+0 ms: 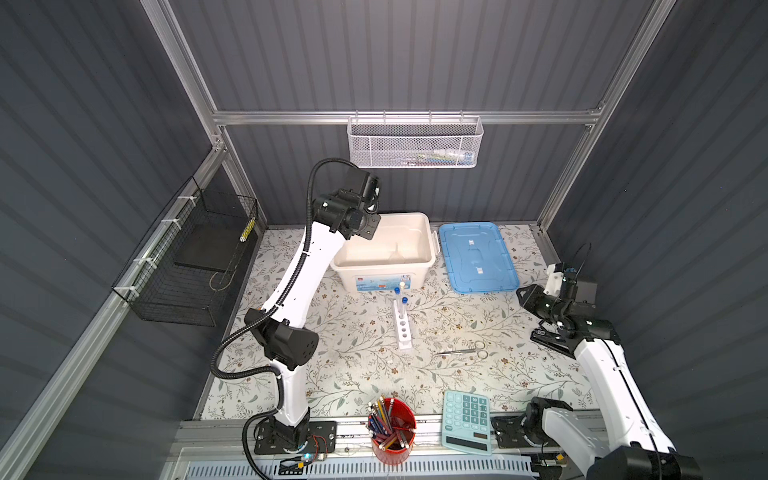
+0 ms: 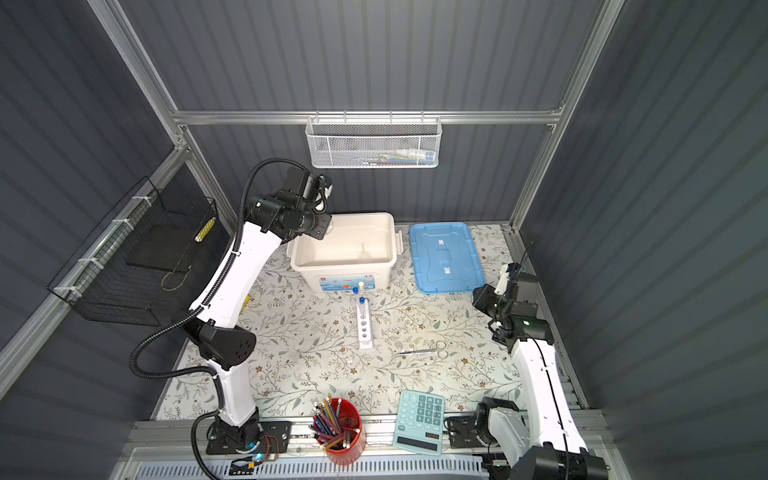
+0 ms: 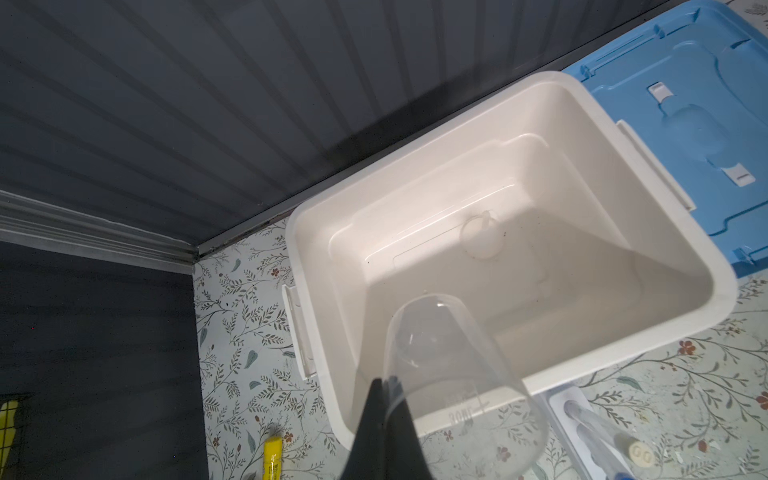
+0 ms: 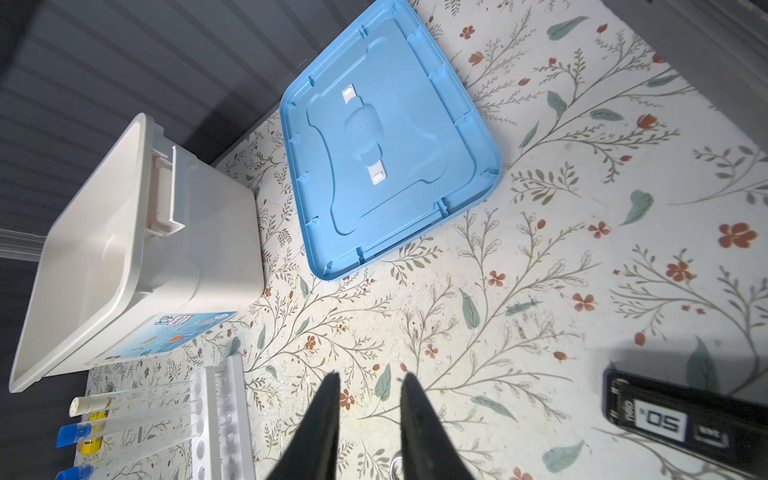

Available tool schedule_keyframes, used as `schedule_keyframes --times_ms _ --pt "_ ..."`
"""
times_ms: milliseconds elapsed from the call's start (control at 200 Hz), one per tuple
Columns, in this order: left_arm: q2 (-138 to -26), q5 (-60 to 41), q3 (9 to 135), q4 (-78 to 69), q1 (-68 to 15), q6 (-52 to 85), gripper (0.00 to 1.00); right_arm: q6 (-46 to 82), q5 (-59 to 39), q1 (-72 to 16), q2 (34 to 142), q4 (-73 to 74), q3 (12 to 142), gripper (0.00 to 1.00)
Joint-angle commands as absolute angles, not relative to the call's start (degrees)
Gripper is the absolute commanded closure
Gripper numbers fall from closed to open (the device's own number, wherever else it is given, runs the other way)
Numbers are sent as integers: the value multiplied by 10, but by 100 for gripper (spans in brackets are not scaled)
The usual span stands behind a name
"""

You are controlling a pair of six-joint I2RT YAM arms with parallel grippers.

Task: Organize the chemistry lab equipment
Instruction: 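Lift the beaker with the left gripper and carry it over the cream bin, then lower the beaker into the cream bin and open the left gripper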

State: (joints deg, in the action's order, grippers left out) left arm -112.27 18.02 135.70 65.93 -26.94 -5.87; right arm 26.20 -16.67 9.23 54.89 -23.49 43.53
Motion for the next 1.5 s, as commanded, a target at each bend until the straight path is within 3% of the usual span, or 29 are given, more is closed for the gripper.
schedule_keyframes --times_ms 0,450,1491 --pt "-1166 120 1366 653 -242 -72 100 261 -178 91 557 -227 435 72" --pt "-1271 29 1373 633 -200 -70 100 254 -169 84 578 -237 444 72" --pt "-1327 18 1328 633 -180 -106 100 259 -147 48 672 -226 460 73"
